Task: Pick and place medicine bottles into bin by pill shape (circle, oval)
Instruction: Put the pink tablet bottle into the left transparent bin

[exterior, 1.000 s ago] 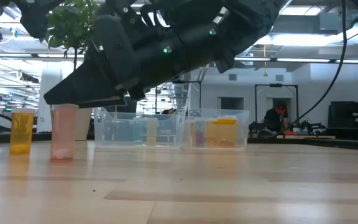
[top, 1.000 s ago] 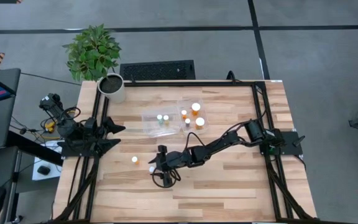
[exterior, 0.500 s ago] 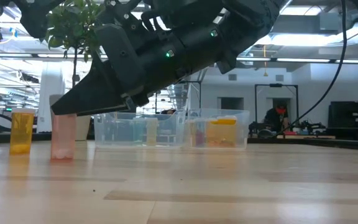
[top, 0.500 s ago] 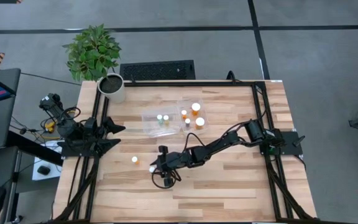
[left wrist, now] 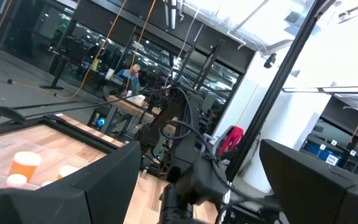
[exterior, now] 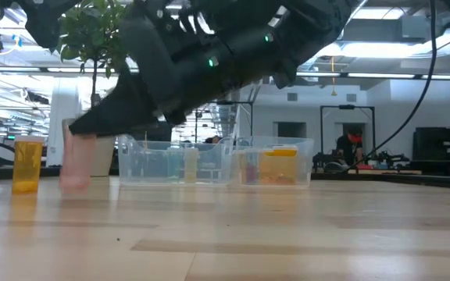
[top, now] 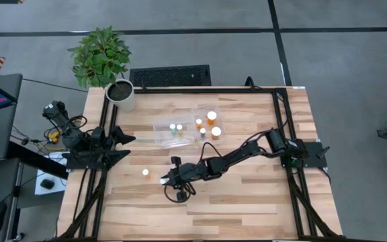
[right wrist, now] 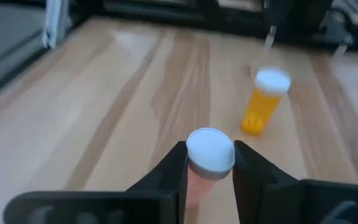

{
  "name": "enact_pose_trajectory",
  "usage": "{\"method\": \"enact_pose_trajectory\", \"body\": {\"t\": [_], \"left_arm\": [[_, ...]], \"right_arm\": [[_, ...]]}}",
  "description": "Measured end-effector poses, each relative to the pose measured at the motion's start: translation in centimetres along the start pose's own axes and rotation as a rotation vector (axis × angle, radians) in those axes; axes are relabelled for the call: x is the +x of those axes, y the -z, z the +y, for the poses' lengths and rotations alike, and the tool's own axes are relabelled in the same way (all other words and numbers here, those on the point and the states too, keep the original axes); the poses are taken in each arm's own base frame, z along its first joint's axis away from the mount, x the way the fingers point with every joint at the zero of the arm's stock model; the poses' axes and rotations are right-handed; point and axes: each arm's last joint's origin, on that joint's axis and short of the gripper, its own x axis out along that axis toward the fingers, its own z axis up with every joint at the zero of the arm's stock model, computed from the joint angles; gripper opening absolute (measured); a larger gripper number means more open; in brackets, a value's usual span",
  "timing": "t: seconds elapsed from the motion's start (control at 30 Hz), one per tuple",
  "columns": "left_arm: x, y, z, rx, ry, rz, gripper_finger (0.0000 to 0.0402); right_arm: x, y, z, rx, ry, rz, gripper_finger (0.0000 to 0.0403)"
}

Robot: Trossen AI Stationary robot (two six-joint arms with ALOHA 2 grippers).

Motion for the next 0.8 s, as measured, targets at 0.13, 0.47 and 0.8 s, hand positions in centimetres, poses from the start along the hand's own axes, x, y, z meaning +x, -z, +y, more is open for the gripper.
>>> {"method": "enact_pose_trajectory", "body": {"t": [0.13,0.47,0.8], "left_arm": [[0.0,0.0,0.0,-0.002,0.0,0.0,0.0322],[0.0,0.0,0.0,-0.012,0.016,0.003,0.0322],[0.0,0.0,-0.1,-0.011,0.049,0.013,0.0322]], "right_arm": [[-0.3,-0.5,-0.5,0.005,0.009,-0.01,0.0103],[-3.8,-5.3,-2.6,-0.079,0.05,-0.041,0.0107],[-11.8,-11.1,-8.9,-0.137,0.209,0.01,0.0107]]}}
